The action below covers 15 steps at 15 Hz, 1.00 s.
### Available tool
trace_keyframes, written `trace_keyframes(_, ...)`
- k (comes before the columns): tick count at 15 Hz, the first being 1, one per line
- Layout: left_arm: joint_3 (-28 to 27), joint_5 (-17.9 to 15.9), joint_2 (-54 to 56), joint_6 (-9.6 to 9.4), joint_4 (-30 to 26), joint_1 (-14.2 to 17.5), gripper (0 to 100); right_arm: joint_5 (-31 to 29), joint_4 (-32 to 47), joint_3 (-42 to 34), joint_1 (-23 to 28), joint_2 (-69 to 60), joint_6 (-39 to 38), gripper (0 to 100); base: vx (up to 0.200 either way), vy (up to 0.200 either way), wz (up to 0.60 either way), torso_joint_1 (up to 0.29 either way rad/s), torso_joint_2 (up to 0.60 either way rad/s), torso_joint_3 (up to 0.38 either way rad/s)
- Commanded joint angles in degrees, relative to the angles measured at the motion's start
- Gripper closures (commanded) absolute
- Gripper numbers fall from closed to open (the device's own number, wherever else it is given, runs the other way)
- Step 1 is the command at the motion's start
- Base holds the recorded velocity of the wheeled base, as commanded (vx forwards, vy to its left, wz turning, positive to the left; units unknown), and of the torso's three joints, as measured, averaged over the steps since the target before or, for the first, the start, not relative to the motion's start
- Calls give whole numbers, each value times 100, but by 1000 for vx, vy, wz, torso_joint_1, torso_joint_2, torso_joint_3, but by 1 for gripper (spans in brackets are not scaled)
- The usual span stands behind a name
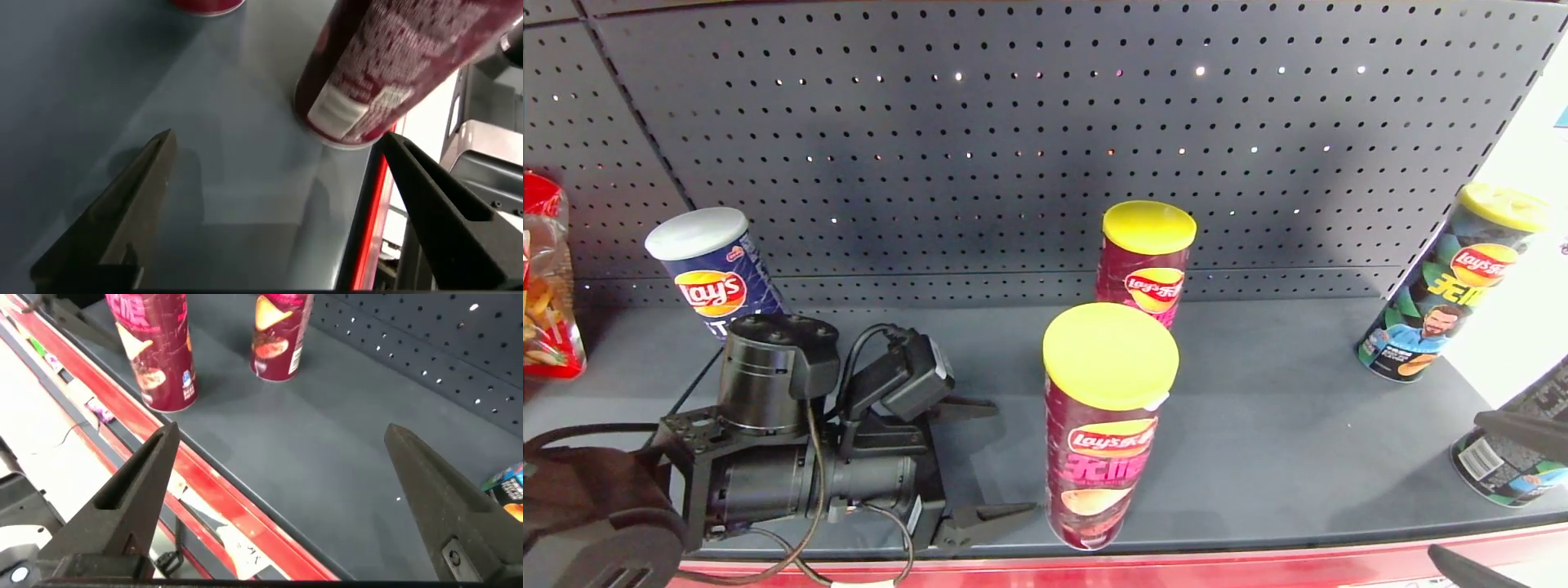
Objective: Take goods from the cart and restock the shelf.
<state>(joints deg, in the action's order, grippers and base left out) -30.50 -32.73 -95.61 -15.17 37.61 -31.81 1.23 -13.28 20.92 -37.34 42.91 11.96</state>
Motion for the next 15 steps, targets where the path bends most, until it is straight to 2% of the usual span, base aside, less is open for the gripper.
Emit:
trace_keyframes(1,-79,-5,-133,5,1,-63,0,0,-8,0,-1,-46,-1,0,0,0,0,0,0,0)
trace_keyframes(15,-360,4,-458,-4,10,-98,0,-88,-8,-35,-1,-46,-18,0,0,0,0,0,0,0)
